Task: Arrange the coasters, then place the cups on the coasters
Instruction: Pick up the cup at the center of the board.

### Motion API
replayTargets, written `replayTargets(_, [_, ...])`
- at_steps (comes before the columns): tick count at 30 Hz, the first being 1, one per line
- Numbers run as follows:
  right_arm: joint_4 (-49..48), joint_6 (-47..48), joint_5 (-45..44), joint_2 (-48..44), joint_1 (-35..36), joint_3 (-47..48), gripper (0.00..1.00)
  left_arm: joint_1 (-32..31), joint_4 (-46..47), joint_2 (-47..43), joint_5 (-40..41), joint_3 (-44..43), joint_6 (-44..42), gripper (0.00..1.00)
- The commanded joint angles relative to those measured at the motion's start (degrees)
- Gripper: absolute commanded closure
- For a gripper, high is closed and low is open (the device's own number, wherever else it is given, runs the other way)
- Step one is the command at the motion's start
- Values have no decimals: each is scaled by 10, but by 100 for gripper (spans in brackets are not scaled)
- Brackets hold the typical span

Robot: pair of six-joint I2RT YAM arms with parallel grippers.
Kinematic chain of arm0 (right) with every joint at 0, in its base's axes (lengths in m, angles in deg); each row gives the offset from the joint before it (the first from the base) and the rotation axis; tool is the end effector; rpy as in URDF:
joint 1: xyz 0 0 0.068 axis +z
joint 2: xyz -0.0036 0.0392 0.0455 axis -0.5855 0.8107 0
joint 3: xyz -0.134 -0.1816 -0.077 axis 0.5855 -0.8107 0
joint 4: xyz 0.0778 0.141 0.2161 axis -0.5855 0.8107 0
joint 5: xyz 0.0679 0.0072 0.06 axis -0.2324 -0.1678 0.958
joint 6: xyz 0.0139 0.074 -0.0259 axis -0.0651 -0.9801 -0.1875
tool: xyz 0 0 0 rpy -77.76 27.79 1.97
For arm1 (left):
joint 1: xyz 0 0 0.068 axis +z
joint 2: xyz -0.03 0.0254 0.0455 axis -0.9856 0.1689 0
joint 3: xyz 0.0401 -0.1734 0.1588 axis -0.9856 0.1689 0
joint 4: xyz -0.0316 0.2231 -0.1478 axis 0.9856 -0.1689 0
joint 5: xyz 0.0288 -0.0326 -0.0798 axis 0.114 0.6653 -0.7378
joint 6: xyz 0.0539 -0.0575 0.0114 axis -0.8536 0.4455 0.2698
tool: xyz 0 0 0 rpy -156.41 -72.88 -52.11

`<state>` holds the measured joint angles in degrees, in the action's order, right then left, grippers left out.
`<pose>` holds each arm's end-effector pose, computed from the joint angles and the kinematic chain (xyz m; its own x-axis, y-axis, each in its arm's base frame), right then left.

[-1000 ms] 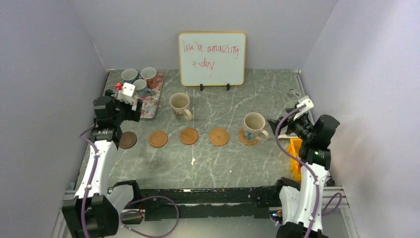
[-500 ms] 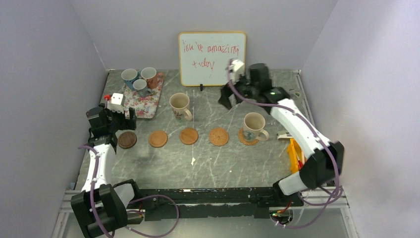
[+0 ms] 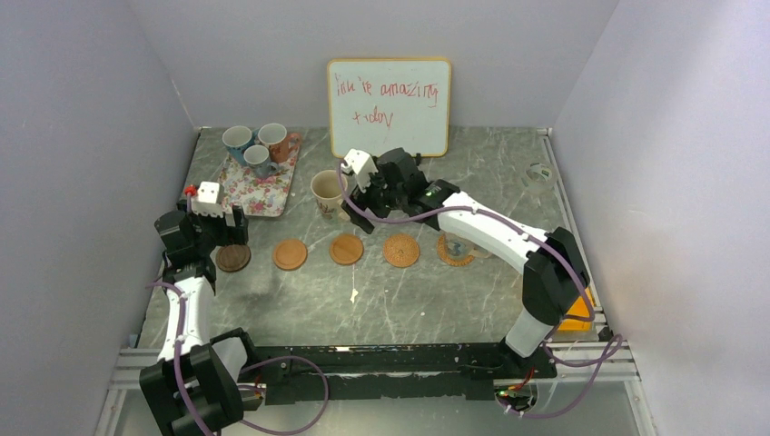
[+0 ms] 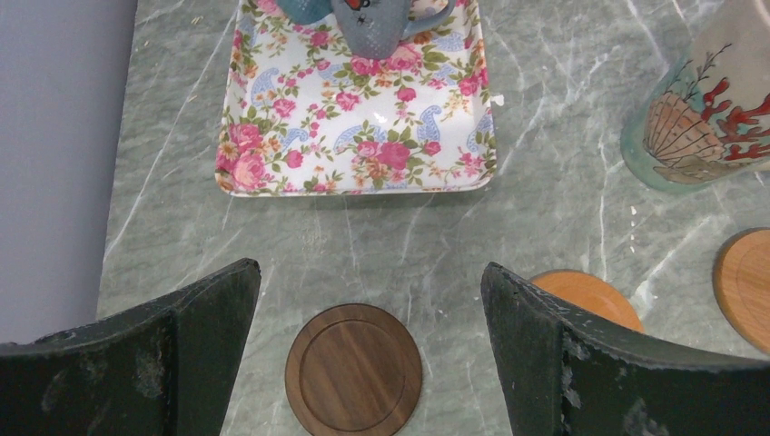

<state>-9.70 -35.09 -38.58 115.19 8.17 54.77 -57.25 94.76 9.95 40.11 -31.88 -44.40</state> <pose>0.2925 0.3000 0.2417 -0.2019 -0.5216 -0.8290 -0.8655 0.4911 -0.0982 0.2572 0.0762 0.1930 -0.3151 0.0593 -0.9472 0.0954 0.9950 0.0306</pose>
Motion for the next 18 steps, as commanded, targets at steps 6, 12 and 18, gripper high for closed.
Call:
replayTargets(6, [-143,-51,-22,76,11,46,4,4,51,-9,-18,14,8,4])
replayTargets(12, [-132,-50,-60,138,38,75,3,4,52,-2,-16,12,10,4])
replayTargets(18, [-202,-69,-123,140,43,28,8,4,50,-3,-30,11,11,4])
